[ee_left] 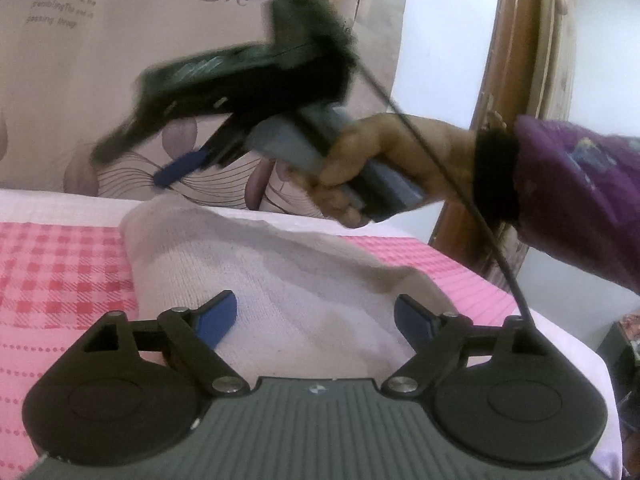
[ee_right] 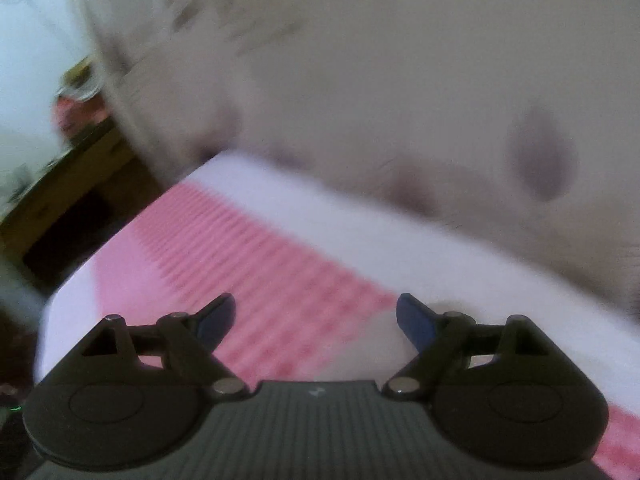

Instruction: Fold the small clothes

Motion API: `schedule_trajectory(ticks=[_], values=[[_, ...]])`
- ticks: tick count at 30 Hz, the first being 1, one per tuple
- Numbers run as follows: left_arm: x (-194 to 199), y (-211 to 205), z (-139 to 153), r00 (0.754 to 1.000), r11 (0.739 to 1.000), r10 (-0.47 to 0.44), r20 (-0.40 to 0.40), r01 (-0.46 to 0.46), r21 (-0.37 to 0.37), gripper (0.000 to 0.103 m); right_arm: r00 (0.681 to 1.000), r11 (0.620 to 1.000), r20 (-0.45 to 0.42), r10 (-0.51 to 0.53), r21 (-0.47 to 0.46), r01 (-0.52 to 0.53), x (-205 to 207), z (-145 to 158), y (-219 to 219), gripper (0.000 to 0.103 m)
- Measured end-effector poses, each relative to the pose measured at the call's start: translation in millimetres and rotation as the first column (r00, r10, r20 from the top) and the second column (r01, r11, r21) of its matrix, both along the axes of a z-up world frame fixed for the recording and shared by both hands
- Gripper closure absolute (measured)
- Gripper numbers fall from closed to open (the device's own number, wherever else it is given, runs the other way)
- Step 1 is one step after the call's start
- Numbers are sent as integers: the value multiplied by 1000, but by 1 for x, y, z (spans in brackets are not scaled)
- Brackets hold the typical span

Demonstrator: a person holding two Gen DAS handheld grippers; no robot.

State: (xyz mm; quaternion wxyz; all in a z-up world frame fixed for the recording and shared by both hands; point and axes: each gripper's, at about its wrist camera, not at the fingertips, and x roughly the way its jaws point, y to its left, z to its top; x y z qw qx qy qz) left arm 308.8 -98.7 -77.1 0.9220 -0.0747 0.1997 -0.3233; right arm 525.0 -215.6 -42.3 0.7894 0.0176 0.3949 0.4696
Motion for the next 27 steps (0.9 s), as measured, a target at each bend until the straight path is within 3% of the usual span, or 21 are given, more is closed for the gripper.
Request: schedule_trajectory(ticks=[2, 4, 5, 7, 9, 10, 11, 12, 13, 15, 16, 18, 20, 27], values=[[0, 0, 0, 1000, 1000, 1, -3, -1, -2, 18, 999, 993, -25, 23, -113, -25, 5, -14, 23, 15], [0, 0, 0, 1000, 1000, 2, -3, -2, -3, 18, 994, 984, -108, 7, -174, -26, 18, -36, 37, 15], [1, 0, 0, 1000, 1000, 4, -5, -4, -5, 18, 996, 972, -88, -10, -233, -11, 22, -45, 43, 15], [2, 0, -1, 1000, 1000, 3, -9, -4, -13, 17, 995, 928, 55, -86, -358, 100, 24, -56, 46, 16], [2, 1, -1, 1000, 1000, 3, -13, -4, -19, 17, 978, 935, 65, -200, -287, 210, 38, -55, 32, 18], [2, 2, -2, 1000, 1000, 4, -16, -5, -23, 17, 960, 925, 121, -254, -261, 277, 39, -48, 24, 17], [2, 2, -2, 1000, 1000, 4, -17, -4, -27, 17, 918, 887, 215, -333, -260, 382, 38, -39, 14, 17], [1, 3, -2, 1000, 1000, 5, -17, -5, -27, 17, 888, 869, 240, -392, -219, 443, 39, -30, 0, 17], [0, 2, -2, 1000, 1000, 6, -14, -6, -24, 17, 871, 869, 212, -444, -134, 476, 39, -20, -20, 17], [-1, 1, -2, 1000, 1000, 7, -11, -7, -19, 17, 878, 889, 146, -457, 55, 454, 22, -1, -57, 15], [0, 1, -2, 1000, 1000, 6, -12, -6, -21, 17, 882, 894, 147, -448, 85, 440, 10, 6, -70, 14], [0, 2, -2, 1000, 1000, 5, -14, -5, -29, 17, 867, 879, 146, -477, 77, 471, -22, 12, -95, 14], [2, 3, -1, 1000, 999, 4, -16, -5, -36, 16, 864, 865, 78, -498, 123, 487, -62, 4, -126, 13], [0, 7, -1, 1000, 998, 0, -3, -1, -64, 10, 773, 765, 39, -633, 183, 617, -227, -40, -203, 8]])
